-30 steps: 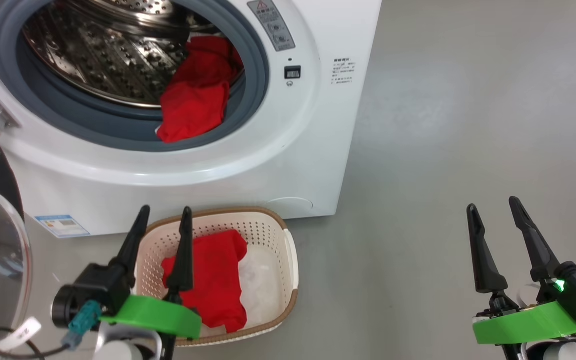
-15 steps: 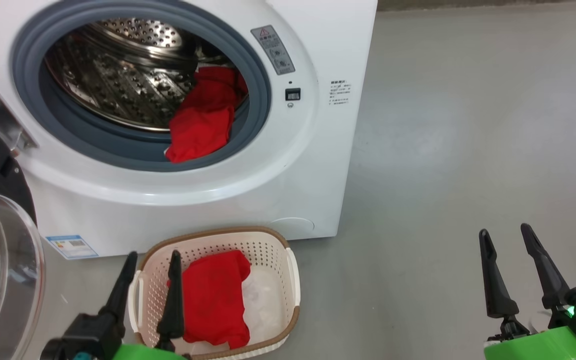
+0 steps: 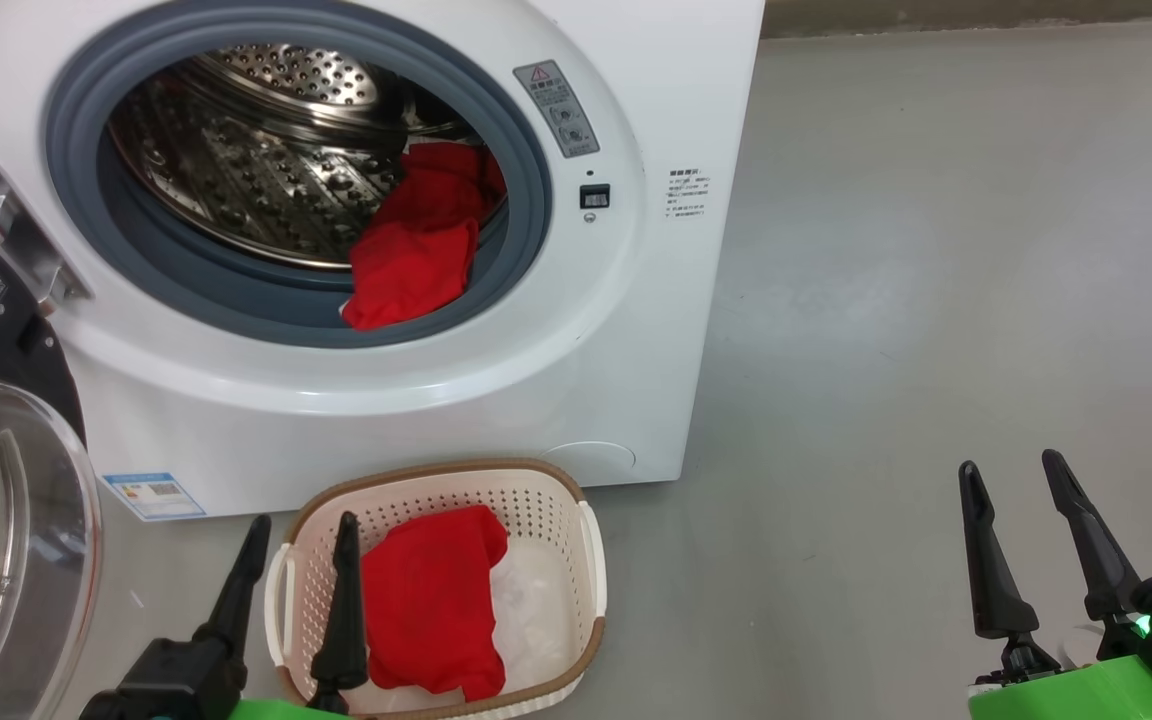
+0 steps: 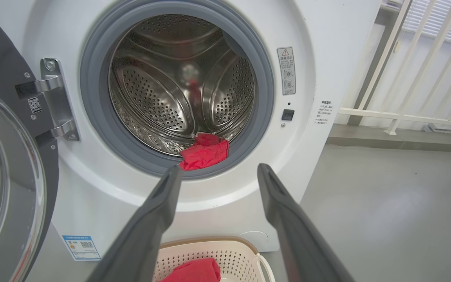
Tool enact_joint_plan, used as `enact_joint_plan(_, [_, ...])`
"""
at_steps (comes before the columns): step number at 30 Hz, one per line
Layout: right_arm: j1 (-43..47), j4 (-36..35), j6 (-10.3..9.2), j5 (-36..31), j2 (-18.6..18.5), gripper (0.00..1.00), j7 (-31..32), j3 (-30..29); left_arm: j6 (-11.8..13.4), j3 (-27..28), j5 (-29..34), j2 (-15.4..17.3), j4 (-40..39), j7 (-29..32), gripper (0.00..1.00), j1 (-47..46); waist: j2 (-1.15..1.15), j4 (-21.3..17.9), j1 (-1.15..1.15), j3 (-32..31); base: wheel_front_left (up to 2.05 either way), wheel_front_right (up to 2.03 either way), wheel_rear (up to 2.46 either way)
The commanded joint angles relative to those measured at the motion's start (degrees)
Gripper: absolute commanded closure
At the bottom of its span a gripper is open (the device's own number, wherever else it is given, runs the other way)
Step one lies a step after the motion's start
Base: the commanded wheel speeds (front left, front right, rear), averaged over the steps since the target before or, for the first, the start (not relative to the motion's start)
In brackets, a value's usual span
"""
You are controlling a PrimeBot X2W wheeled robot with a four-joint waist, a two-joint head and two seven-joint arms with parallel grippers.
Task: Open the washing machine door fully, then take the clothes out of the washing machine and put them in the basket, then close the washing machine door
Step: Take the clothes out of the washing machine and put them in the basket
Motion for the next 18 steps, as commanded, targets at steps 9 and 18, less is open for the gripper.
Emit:
enact_joint_plan(9, [-0.39, -1.44, 0.36, 0.22, -0.81, 0.0, -0.36, 1.13, 0.8, 1.37, 0.32, 1.21, -2.11, 0.13, 0.0, -0.11, 0.0, -0.09, 0.0, -0.28, 0.0, 0.0, 0.0])
enact_joint_plan(18, [-0.48, -1.78, 0.36, -0.06, -0.81, 0.0, -0.36, 1.2, 0.61, 0.71, -0.05, 1.15, -1.9, 0.43, 0.0, -1.17, 0.0, 0.08, 0.0, 0.71, 0.0, 0.0, 0.0])
